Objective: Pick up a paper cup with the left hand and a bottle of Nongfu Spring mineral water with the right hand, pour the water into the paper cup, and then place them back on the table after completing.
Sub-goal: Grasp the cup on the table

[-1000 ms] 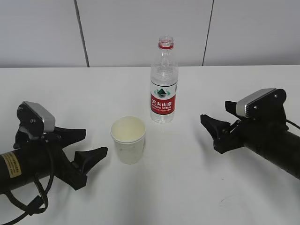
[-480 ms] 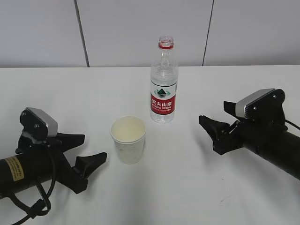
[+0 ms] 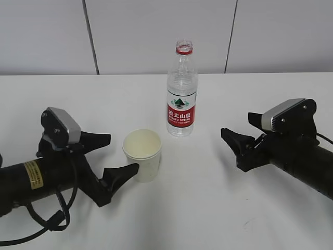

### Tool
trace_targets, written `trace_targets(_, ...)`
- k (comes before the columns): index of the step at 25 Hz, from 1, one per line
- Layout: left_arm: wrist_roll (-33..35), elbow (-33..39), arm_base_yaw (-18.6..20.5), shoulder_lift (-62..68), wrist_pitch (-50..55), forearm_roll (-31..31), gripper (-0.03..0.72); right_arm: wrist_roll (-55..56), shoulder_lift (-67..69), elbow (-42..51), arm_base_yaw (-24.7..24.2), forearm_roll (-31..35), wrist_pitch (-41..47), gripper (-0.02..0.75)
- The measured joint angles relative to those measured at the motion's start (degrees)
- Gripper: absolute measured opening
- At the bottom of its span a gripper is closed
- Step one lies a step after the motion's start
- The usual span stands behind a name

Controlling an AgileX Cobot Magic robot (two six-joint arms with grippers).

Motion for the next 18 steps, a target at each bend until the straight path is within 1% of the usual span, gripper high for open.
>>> trace_targets(5,-0.1,-1.4,-2.3,3.1,0.1,0.2,0.637,0.0,0.0,0.0,0.0,0.0,0.0,0.587)
trace_targets(10,-0.6,-3.8,-2.5,5.5,0.1,-0.7,0.631,0.0,0.0,0.0,0.0,0.0,0.0,0.587)
trace_targets(18,-1.8,-8.5,-2.5,6.8,0.1,0.2,0.613,0.0,0.0,0.0,0.0,-0.1,0.0,0.587)
